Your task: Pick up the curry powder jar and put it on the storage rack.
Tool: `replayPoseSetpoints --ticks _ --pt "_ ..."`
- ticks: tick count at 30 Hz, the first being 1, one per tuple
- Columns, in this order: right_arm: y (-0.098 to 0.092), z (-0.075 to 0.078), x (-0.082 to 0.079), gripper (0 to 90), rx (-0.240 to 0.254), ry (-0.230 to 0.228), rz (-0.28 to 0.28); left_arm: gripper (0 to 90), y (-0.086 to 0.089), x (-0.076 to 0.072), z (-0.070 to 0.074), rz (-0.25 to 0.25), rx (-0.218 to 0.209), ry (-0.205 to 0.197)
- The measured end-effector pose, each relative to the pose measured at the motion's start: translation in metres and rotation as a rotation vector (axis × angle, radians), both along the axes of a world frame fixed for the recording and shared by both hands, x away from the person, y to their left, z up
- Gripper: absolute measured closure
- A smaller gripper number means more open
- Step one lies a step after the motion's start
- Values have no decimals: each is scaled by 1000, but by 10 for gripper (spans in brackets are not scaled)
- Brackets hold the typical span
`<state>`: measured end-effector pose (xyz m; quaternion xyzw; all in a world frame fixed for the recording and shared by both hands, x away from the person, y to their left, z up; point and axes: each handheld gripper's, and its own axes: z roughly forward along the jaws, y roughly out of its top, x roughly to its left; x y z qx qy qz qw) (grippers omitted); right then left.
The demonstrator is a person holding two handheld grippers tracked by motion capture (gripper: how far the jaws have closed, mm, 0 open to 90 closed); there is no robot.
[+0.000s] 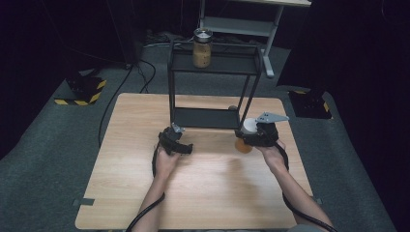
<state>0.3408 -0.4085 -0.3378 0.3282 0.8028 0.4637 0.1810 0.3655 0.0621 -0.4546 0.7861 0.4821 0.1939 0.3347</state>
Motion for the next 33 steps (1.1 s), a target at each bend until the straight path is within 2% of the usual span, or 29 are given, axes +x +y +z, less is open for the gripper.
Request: replayPoseSetpoints --ticks 4,7,8,9,11,19,24,33 --pt "0 13 3 359 6 -7 11 11 0 0 0 0 0 0" --pt "2 28 4 360 -6 -24 25 11 0 0 0 0 0 0" --pt "4 38 6 359 -15 -35 36 11 0 0 0 0 -1 0" --pt "4 38 6 359 -15 -35 36 11 0 0 0 0 -1 0" --pt "5 51 8 359 -17 -48 50 11 0 0 0 1 -1 0" --pt "10 77 11 359 -20 -66 79 11 0 0 0 1 -1 0" --pt "12 94 13 359 0 -69 97 11 0 0 0 1 -1 -1" --pt "27 138 27 359 -7 -111 150 12 0 0 0 3 -3 -2"
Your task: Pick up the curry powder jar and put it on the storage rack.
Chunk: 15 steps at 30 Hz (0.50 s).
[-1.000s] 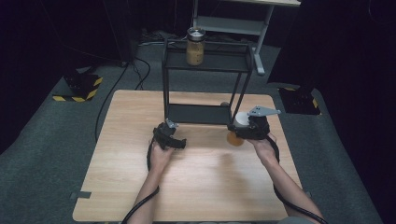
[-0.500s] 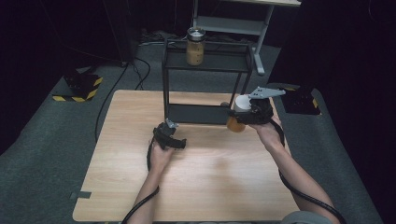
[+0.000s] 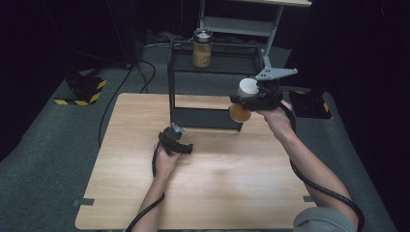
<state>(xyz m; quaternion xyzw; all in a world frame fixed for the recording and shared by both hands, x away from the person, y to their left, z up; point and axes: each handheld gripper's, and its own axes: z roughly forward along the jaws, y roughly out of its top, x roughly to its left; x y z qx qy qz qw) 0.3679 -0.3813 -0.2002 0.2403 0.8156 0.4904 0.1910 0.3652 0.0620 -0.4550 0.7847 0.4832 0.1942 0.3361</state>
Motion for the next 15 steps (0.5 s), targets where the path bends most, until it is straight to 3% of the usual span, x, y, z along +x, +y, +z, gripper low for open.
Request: replayPoseSetpoints --ticks 6,12,15 --pt "11 23 7 359 1 -41 23 12 0 0 0 1 4 -2" --pt "10 31 27 359 66 12 22 12 0 0 0 1 3 -1" --pt "14 38 32 359 61 13 9 12 0 0 0 1 4 -1"
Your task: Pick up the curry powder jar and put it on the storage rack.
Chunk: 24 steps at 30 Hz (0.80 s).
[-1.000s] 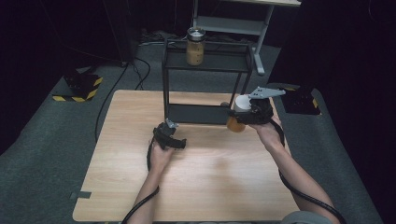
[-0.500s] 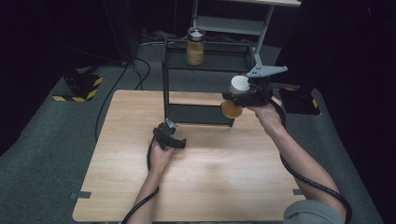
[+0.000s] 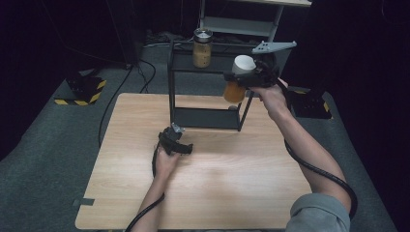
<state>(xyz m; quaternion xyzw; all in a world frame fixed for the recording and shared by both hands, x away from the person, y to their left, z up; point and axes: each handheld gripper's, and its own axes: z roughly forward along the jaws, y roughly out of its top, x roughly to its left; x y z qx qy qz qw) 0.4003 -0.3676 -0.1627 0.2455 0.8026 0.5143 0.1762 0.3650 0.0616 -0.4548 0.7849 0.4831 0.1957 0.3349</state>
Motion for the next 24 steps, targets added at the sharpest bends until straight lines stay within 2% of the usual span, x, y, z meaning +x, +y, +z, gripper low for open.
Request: replayPoseSetpoints --ticks 10,15,24 --pt "5 24 16 359 -1 -13 -55 12 0 0 0 0 0 0" --pt "9 36 27 359 -2 -21 -103 12 0 0 0 -1 1 0" --pt "20 42 44 359 10 -15 -172 12 0 0 0 -2 3 1"
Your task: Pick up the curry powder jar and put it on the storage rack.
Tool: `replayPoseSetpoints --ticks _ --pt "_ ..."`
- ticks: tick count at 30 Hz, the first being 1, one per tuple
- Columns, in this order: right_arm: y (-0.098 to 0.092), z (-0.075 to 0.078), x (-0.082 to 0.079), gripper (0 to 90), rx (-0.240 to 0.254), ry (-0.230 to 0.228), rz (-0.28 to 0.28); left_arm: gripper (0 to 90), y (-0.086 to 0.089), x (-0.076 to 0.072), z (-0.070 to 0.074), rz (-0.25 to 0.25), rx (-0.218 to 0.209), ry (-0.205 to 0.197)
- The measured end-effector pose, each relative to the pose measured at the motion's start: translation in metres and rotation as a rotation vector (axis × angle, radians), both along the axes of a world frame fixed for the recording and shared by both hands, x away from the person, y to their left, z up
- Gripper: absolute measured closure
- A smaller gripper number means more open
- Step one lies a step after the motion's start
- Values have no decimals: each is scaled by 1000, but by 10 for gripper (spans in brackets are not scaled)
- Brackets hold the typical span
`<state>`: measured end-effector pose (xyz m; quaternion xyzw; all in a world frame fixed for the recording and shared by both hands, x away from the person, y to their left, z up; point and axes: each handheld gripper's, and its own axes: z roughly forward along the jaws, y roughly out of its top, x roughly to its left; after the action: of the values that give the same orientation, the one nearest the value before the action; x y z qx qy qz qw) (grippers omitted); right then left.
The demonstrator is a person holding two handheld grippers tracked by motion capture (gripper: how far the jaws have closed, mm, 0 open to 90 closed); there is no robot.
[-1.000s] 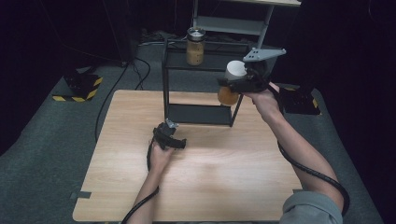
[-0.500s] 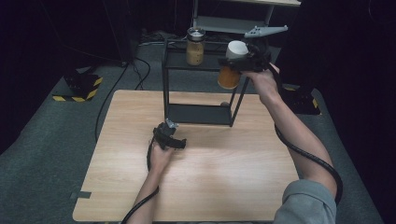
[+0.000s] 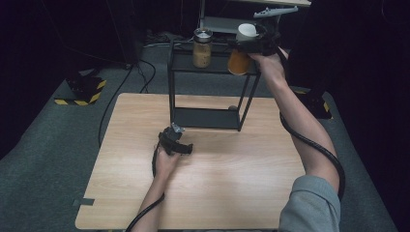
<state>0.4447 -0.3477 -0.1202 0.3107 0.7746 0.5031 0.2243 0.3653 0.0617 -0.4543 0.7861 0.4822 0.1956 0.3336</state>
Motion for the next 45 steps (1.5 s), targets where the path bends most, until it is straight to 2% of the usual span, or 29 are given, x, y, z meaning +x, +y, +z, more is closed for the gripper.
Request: replayPoseSetpoints --ticks 4,7,18,28,33,34,36,41,45 --pt "7 -1 8 359 5 4 -37 12 0 0 0 0 0 -1" --pt "15 0 16 358 -16 11 -61 12 0 0 0 2 -1 1" --pt "28 -2 40 356 -30 71 -134 13 0 0 0 3 -3 0" --pt "31 -6 40 348 -35 55 -146 15 0 0 0 4 -4 1" --pt "32 -7 39 262 -36 43 -148 16 0 0 0 4 -7 2" --pt "33 -9 37 189 -39 27 -147 16 0 0 0 5 -6 1" --pt "33 -10 35 138 -47 13 -141 16 0 0 0 4 -7 2" --pt "28 -11 31 99 -33 5 -138 16 0 0 0 5 -6 2" --pt "16 -16 27 78 14 0 -121 15 0 0 0 4 -6 2"
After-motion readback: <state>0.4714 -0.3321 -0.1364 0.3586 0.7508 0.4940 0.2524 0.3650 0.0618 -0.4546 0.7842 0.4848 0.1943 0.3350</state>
